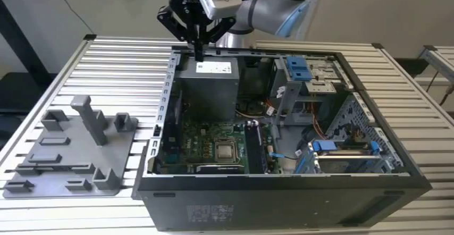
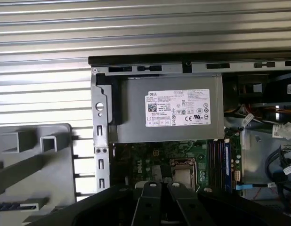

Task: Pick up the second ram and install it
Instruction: 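Reach for the second ram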

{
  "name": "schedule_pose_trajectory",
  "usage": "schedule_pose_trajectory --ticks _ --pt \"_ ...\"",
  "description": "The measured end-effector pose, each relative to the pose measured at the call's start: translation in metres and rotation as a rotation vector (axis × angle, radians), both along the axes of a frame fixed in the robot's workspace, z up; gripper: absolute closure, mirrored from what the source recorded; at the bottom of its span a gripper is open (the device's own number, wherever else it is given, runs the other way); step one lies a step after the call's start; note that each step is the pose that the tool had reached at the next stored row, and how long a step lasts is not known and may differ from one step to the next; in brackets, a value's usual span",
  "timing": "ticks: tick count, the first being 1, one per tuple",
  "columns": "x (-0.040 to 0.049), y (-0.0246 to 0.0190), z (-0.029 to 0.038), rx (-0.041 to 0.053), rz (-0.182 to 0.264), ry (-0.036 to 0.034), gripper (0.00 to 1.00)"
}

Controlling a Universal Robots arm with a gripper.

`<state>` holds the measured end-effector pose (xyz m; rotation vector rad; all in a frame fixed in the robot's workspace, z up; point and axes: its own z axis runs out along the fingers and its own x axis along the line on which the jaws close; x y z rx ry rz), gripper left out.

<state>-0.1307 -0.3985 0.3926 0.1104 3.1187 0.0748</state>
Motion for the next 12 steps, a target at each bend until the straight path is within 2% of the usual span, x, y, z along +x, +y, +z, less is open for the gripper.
schedule_pose_trajectory --ticks 12 --pt "-0.0182 0.0000 -0.0009 0.0006 0.003 0.0000 0.89"
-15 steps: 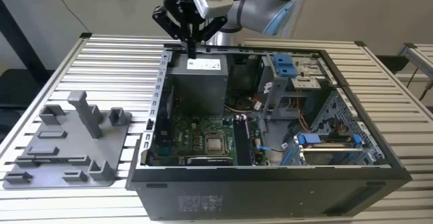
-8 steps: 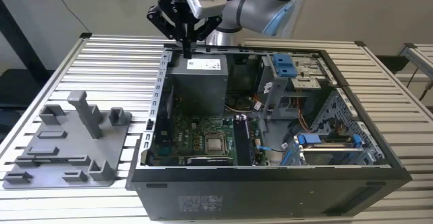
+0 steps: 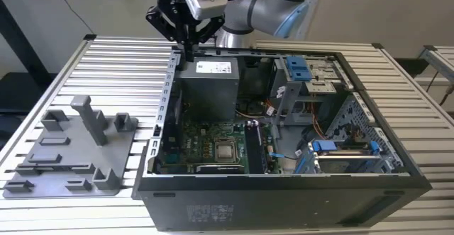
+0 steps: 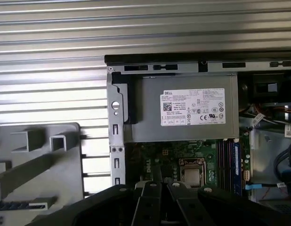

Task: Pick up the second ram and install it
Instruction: 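Reach for the second ram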

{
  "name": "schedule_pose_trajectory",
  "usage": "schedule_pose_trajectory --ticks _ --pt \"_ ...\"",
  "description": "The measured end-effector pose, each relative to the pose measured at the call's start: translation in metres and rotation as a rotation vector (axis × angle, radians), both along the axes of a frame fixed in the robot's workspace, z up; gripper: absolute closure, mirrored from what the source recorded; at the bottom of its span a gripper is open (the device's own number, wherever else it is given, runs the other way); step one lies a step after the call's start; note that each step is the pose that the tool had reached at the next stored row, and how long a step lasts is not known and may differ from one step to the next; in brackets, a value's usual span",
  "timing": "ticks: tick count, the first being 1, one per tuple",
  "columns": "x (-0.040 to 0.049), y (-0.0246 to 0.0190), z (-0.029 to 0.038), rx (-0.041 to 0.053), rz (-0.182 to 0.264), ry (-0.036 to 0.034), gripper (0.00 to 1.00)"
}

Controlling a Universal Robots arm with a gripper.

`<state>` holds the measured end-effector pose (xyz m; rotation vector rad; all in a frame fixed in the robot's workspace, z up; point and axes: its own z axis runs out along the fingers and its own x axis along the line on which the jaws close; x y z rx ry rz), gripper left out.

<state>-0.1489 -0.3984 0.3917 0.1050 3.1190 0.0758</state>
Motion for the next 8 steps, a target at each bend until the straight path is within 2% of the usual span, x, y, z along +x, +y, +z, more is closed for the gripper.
schedule_pose_trajectory --ticks 8 --pt "-0.0103 0.0000 -0.0004 0.0028 0.000 0.0043 0.89"
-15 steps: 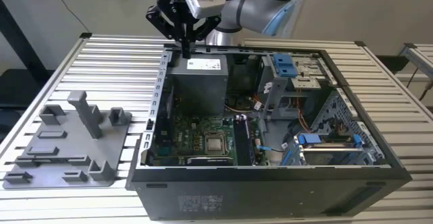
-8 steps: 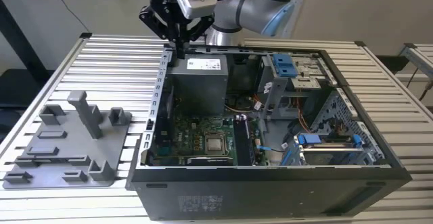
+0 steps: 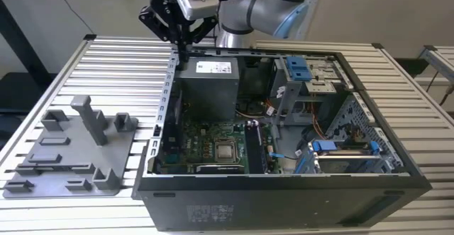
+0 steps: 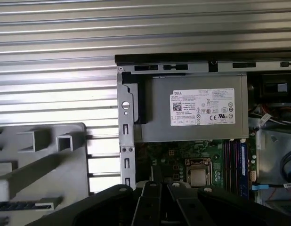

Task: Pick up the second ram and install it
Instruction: 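Reach for the second ram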

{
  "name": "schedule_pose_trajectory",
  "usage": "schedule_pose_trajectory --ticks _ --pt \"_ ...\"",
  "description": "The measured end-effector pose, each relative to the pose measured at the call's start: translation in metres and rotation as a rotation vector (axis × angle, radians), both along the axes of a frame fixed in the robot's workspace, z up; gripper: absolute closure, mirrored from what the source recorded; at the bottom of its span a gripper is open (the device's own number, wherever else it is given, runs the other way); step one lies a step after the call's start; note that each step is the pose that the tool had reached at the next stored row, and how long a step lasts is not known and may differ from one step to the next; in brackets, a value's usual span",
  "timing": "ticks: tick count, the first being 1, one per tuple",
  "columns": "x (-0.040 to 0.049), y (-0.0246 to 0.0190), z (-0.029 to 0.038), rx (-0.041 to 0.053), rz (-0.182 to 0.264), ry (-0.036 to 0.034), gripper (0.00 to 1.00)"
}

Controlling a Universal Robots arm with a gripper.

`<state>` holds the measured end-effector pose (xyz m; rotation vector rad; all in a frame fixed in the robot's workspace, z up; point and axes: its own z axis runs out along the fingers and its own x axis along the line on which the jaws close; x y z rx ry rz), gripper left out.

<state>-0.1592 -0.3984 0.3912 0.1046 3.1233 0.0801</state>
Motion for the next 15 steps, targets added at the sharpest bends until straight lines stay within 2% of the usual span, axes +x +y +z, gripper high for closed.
schedule_pose_trajectory --ticks 15 --pt "-0.0323 0.0000 -0.0002 0.0060 0.000 0.0011 0.89"
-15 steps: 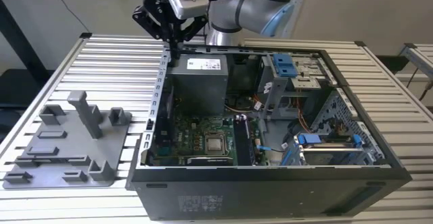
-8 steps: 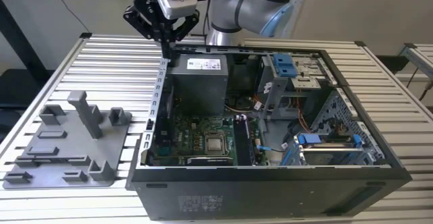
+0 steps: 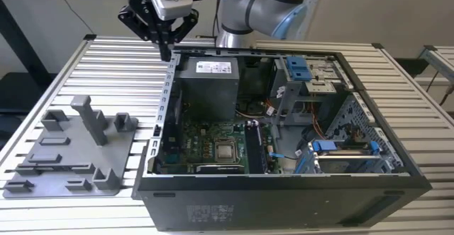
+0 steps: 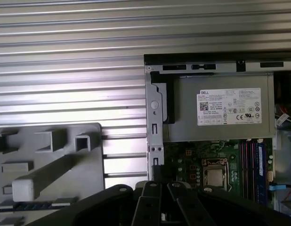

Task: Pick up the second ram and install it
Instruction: 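Reach for the second ram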

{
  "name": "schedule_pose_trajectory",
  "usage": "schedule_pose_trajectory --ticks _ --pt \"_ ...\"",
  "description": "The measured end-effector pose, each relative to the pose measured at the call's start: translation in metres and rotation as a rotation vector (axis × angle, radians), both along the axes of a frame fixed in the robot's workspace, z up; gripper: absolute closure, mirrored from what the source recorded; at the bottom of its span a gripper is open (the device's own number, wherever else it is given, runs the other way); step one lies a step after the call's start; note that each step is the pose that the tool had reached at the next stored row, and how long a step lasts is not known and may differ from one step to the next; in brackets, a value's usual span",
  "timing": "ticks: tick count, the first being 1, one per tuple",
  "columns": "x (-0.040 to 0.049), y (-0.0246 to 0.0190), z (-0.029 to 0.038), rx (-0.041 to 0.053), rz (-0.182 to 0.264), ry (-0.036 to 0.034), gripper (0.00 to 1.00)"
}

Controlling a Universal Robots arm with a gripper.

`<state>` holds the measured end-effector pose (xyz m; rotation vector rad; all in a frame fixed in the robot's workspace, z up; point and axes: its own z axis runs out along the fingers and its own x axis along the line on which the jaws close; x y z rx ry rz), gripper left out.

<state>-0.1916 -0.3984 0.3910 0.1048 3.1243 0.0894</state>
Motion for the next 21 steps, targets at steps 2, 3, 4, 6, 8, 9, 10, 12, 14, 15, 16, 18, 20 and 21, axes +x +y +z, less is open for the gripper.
schedule_pose_trajectory --ticks 2,3,4,6,8,9,10,12,14,15,16,18,20,21 --pt "-0.0045 0.0000 0.0000 0.0007 0.000 0.0000 0.89" --pt "-0.0067 0.0000 0.0000 0.0010 0.000 0.0001 0.89" --pt "-0.0091 0.0000 -0.0001 0.0014 0.000 0.0001 0.89" --pt "-0.0144 0.0000 -0.0002 0.0022 0.000 0.0000 0.89" --pt "-0.0201 0.0000 -0.0002 0.0029 0.000 0.0000 0.89" --pt "-0.0226 0.0000 -0.0002 0.0030 0.000 0.0001 0.89" --pt "-0.0249 0.0000 -0.0002 0.0033 0.000 0.0001 0.89" --pt "-0.0289 0.0000 -0.0002 0.0035 0.000 0.0003 0.89" --pt "-0.0329 0.0000 -0.0002 0.0037 0.000 0.0004 0.89" --pt "-0.0353 0.0000 -0.0002 0.0040 0.000 0.0004 0.89" --pt "-0.0379 0.0000 -0.0002 0.0041 0.000 0.0004 0.89" --pt "-0.0433 0.0000 -0.0003 0.0043 0.000 0.0004 0.89" --pt "-0.0493 0.0000 -0.0004 0.0045 0.000 0.0004 0.89" --pt "-0.0520 0.0000 -0.0005 0.0046 0.000 0.0004 0.89"
